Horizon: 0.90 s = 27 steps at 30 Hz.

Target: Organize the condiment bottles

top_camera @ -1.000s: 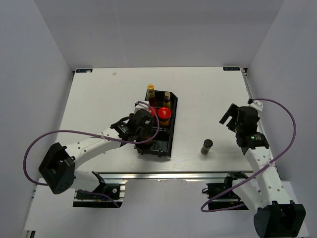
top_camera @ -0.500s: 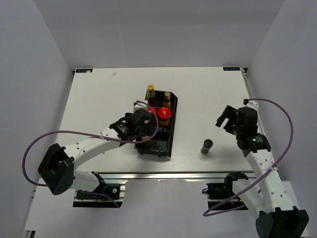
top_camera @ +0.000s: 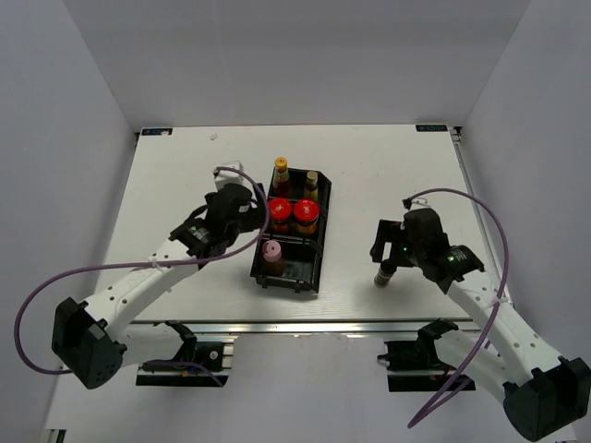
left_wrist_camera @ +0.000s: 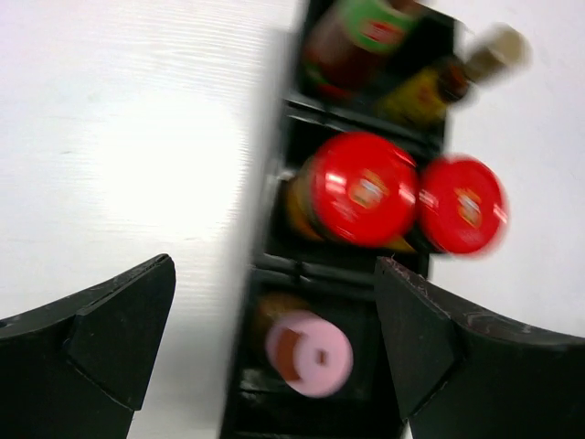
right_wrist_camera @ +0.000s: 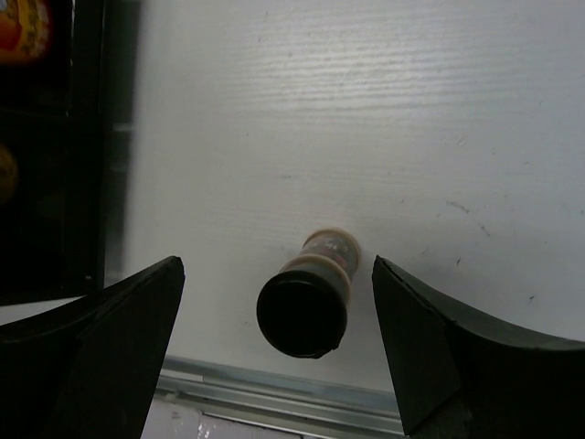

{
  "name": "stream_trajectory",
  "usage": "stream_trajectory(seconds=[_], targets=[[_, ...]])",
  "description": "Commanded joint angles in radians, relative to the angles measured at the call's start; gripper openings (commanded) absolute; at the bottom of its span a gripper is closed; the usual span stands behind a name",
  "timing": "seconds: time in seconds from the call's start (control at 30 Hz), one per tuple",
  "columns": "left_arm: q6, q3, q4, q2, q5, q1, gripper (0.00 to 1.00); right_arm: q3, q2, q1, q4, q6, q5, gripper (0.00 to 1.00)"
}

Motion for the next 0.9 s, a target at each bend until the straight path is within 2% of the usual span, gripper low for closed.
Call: stream_trajectory(seconds=[0.0,0.13,0.27,0.33,0.6,0.87], targets=[[-0.057,-0.006,-0.045,-0.001,0.063,0.144,0.98,-0.024,0.013,0.063,-0.035,0.040,0.023,0.88],[-0.088,-0.052,-0.034,-0.012,0.107,0.226,0.98,-0.038,0.041,0.103,-0.078,0.092,0.114,0.87],[-0.109,-0.084,-0.045,-0.041,0.081,0.263,0.98,-0.047,0.074,0.129,-0.093,0.123,0.168,0.85],[-0.114,-0.092,-0.048,-0.048,0.072,0.269,0.98,-0.053,0.073,0.140,-0.081,0.143,0.189,0.80],[-0.103,-0.128,-0.016,-0.068,0.096,0.272,0.98,-0.042,0.082,0.155,-0.047,0.143,0.229,0.73],[-0.097,-0.150,-0.001,-0.105,0.092,0.272,0.98,-0.009,0.084,0.185,-0.058,0.163,0.244,0.35]])
